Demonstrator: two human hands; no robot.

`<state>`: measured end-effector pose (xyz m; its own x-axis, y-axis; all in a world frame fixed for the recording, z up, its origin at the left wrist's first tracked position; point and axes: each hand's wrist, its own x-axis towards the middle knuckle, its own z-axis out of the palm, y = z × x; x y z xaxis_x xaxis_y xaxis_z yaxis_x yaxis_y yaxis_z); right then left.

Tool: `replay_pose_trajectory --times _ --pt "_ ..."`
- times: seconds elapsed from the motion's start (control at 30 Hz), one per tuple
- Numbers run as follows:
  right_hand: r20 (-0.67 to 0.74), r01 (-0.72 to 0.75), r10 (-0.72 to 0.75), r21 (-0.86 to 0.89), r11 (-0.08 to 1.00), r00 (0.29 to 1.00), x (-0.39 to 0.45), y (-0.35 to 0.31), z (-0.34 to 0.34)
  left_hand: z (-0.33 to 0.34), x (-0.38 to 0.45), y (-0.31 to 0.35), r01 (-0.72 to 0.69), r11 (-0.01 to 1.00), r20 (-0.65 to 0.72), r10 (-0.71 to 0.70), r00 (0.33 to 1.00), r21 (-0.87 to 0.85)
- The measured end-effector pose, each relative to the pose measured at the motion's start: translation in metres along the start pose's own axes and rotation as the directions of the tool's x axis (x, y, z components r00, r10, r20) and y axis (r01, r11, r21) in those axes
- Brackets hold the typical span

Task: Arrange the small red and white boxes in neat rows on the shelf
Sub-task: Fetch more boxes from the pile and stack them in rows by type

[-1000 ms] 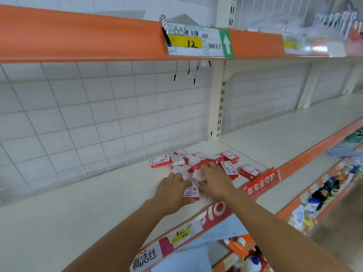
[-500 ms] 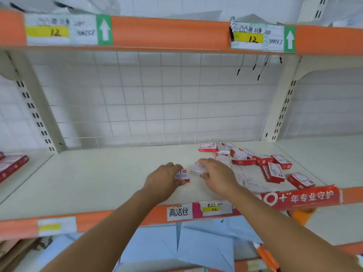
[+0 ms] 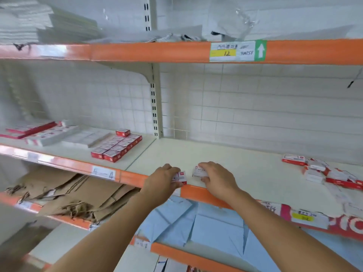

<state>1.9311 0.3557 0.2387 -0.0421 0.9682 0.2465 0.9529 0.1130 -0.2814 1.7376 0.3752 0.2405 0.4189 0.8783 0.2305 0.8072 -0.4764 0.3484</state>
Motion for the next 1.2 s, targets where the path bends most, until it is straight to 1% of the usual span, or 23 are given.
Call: replay_pose_trajectory --times 0.23,0.47,0.63,0.9,1.03,1.2 --pt "0.046 0.106 -0.109 0.061 0.992 0.993 0.024 -0.122 0.042 -0.052 -0.068 -0.105 0.105 0.992 -0.058 -0.101 0.993 0.067" --pt "0.058 0.179 -0.186 0.102 0.979 0.981 0.057 -0.201 0.07 -0.08 -0.104 -0.174 0.203 0.976 -0.115 -0.194 0.974 0.082" --pt "0.044 0.254 -0.262 0.127 0.959 0.964 0.098 -0.238 0.093 -0.097 -0.096 -0.225 0.241 0.967 -0.152 -0.226 0.962 0.085" --pt "0.042 0.367 -0.378 0.164 0.916 0.925 0.173 -0.297 0.129 -0.121 -0.076 -0.296 0.354 0.933 -0.194 -0.335 0.922 0.071" --pt "0.058 0.397 -0.41 0.16 0.904 0.91 0.199 -0.329 0.147 -0.134 -0.072 -0.333 0.409 0.908 -0.219 -0.383 0.897 0.089" --pt "0.07 0.391 -0.407 0.17 0.904 0.911 0.235 -0.364 0.171 -0.149 -0.057 -0.383 0.397 0.912 -0.217 -0.368 0.904 0.106"
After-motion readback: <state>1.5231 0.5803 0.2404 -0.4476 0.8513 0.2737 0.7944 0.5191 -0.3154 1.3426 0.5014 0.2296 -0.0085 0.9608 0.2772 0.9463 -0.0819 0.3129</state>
